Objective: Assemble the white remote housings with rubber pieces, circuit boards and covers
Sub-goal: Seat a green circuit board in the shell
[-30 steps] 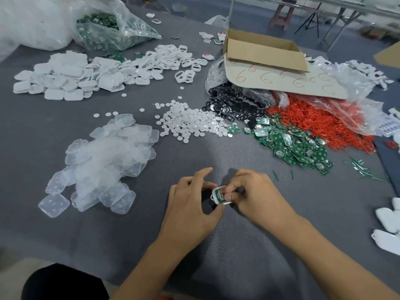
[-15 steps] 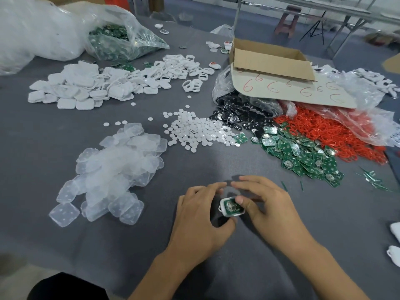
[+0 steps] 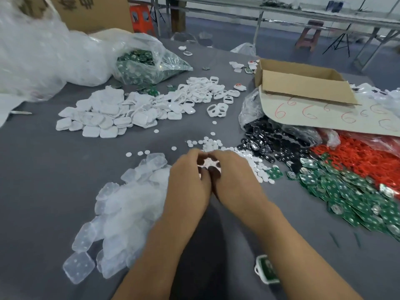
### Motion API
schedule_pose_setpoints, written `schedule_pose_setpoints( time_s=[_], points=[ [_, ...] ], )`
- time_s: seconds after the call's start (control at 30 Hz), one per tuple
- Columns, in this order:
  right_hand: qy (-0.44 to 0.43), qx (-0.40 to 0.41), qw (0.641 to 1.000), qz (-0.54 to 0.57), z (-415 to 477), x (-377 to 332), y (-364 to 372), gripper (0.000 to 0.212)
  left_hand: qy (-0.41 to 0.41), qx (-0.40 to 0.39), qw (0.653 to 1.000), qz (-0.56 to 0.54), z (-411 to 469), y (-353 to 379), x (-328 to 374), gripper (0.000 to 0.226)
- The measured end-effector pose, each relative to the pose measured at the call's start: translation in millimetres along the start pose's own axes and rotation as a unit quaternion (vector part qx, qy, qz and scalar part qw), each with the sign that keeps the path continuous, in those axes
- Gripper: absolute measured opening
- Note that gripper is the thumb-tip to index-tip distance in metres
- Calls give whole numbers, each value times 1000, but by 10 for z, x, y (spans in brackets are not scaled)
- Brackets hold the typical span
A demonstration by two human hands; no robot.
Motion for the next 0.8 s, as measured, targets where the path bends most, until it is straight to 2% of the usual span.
schedule_pose_setpoints(
  time_s=[0.1,0.17,0.23,0.3,0.37,0.5,0.57,0.63,0.7,0.8],
  points=[
    [11,-23,1000,-19,305,-41,90,33,-6,7,998,60,340,-92,35,24],
    [36,-8,999,23,285,60,-15,33,9,22,998,51,321,-196,45,22],
    [84,62,993,60,6,352,-324,33,31,55,998,8,60,-345,19,24],
    [120,136,982,52,-475,712,-705,29,44,84,995,-27,-317,-443,-55,25],
    [166,176,970,35,-1024,997,-971,28,55,87,994,-35,-683,-404,-107,24],
    [236,213,947,41,-1923,1221,-963,22,90,8,994,-56,-1267,-61,-83,29],
    [238,227,942,60,-2174,1199,-792,23,95,-71,992,-31,-1471,177,-53,50],
    [202,235,950,35,-2280,1110,-648,27,115,-134,984,20,-1626,396,-11,70],
    [158,250,955,1,-2293,1045,-588,26,134,-154,977,69,-1712,542,15,77],
    [147,263,953,11,-2276,1087,-562,25,134,-149,974,106,-1740,622,-31,81]
  ],
)
Point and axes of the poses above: each hand's wrist, its own z-axis towards the middle knuckle, its own y-axis out of the palm, x = y × z, the point moved 6 cm from there along z, towards the middle knuckle, and after that the axes turned 4 degrees about -y, right-handed, at the moved point
